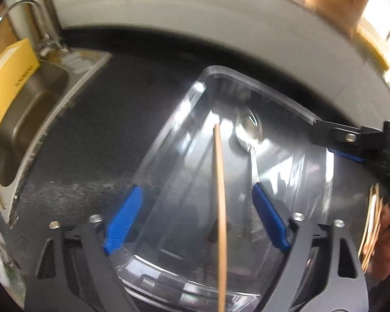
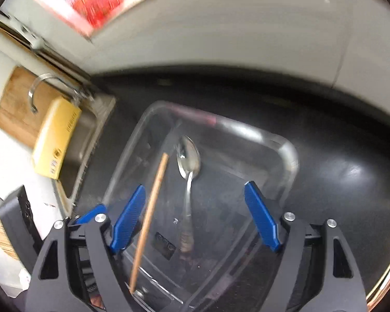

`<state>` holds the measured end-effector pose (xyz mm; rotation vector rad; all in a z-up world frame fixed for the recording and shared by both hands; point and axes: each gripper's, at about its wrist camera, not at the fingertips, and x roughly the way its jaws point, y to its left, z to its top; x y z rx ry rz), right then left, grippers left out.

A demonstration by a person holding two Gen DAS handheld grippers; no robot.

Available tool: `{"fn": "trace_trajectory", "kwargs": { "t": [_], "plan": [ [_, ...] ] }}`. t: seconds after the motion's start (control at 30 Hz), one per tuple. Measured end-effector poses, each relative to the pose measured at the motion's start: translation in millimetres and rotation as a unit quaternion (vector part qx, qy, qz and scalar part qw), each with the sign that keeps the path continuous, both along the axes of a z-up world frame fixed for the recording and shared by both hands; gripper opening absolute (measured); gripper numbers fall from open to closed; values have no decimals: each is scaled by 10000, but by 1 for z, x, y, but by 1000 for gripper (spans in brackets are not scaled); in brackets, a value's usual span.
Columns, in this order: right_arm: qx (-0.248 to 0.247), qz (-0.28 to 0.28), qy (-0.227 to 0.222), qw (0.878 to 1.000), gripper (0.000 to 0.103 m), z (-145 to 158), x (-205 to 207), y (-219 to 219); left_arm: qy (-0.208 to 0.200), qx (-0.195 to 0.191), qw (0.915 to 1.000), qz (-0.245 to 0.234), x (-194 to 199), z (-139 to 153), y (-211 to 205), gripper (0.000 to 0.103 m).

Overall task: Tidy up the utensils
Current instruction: 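Carry the silver spoon and chopstick to the clear tray and release both, then move both open tools back over the utensil pile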

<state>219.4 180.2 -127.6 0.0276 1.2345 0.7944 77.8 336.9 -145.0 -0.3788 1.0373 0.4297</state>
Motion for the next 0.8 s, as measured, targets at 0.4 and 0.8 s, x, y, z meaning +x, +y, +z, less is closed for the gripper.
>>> {"fn": "trace_trajectory", "kwargs": {
  "t": [0.4,0.8],
  "plan": [
    [-24,-756,-1095,9911,77,86,-77,-162,-384,72,9991,176,-45,56,-14,84],
    [-975,-2016,-1505,9629,77,81,-172,-337,-418,185,9883,-1456,-50,76,-186,88]
  ]
}}
